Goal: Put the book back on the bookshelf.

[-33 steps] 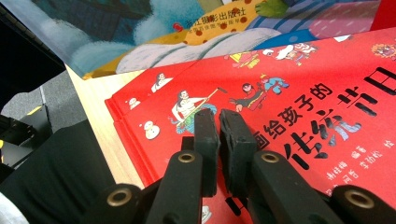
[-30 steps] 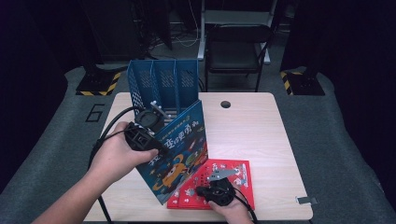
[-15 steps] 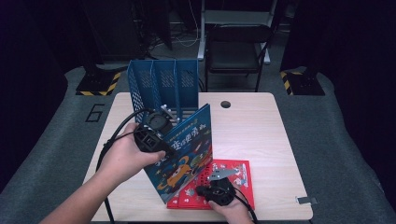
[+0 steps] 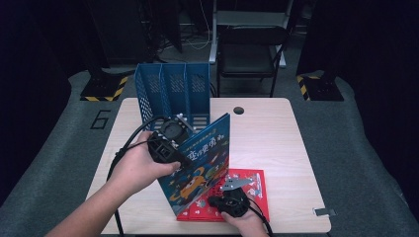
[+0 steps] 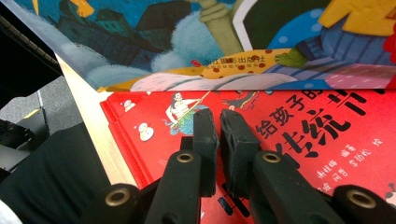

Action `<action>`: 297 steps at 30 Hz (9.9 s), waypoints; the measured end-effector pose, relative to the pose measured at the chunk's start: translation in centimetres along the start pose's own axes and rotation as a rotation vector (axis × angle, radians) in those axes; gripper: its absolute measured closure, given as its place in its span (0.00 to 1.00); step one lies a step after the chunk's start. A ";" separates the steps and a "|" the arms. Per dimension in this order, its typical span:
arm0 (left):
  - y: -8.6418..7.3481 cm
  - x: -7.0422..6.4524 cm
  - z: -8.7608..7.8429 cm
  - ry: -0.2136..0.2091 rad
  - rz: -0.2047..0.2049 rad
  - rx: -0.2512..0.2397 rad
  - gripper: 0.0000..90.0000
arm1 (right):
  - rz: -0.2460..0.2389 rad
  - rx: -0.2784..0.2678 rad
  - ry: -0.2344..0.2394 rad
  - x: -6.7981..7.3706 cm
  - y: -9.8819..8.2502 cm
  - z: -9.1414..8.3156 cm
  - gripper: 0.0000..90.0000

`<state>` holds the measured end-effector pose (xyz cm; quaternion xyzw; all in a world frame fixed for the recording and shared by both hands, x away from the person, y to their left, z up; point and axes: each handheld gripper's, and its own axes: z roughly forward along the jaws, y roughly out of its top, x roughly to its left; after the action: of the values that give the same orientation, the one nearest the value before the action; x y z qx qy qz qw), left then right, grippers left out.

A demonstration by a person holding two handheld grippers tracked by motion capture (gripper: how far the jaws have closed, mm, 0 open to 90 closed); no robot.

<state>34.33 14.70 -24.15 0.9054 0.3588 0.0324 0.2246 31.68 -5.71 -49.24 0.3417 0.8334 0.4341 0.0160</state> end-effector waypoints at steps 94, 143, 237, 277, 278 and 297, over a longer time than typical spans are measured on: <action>2.0 -0.1 1.3 0.039 -0.098 0.057 0.92 | -0.174 -0.052 0.050 8.2 0.1 3.9 1.00; 3.6 0.0 -3.5 0.073 -0.101 0.004 0.92 | -0.252 -0.160 -0.048 9.1 3.4 2.9 1.00; -1.7 10.7 -12.3 0.193 -0.489 -0.047 0.92 | -0.357 -0.189 0.037 13.8 13.2 8.9 1.00; -3.7 14.0 -12.5 0.216 -0.613 -0.085 0.92 | -0.394 -0.168 0.002 14.0 14.5 10.7 1.00; -3.7 14.2 -12.5 0.218 -0.617 -0.090 0.92 | -0.403 -0.162 -0.003 13.9 14.5 10.7 1.00; -3.1 17.1 -10.6 0.292 -0.695 -0.098 0.92 | -0.310 -0.144 -0.009 11.9 14.7 10.9 1.00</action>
<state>42.72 32.14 -17.74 0.7036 0.6709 0.1001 0.2115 34.21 14.76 -42.05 0.2087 0.8427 0.4836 0.1111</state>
